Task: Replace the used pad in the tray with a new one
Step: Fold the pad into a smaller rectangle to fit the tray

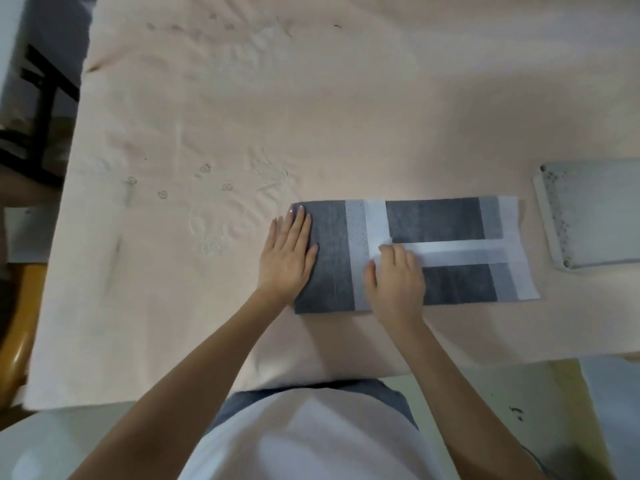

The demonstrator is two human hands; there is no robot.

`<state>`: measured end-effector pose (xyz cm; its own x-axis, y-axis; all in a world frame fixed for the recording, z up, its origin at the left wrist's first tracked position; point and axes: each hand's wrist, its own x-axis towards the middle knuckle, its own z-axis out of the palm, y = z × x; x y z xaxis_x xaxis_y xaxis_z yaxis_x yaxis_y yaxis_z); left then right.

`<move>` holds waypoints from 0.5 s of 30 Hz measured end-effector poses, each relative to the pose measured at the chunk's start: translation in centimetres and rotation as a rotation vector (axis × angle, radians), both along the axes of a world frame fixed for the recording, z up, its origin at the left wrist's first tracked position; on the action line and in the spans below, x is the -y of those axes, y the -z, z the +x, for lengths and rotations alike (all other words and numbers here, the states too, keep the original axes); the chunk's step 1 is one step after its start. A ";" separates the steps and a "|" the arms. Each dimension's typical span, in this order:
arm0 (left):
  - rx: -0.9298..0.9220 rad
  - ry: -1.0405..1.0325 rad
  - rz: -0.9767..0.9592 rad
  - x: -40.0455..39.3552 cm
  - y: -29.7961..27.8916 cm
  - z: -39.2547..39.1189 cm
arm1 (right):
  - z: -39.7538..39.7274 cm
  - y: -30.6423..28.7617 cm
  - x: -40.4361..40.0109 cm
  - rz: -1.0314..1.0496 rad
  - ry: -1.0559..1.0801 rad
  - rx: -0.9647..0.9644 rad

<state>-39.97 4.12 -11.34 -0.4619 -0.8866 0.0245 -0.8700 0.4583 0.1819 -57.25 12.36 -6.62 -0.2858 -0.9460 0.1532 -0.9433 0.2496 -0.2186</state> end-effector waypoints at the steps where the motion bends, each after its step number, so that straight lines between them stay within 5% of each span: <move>1: 0.001 0.000 0.011 0.1 0.1 0.0 | 0.9 0.2 1.1 0.009 -0.067 0.017; 6: -0.021 0.049 0.073 0.4 0.8 0.2 | 4.5 2.2 5.7 0.196 -0.355 -0.071; 15: -0.066 0.037 0.031 0.3 1.4 0.2 | 4.8 4.3 7.3 0.321 -0.356 -0.053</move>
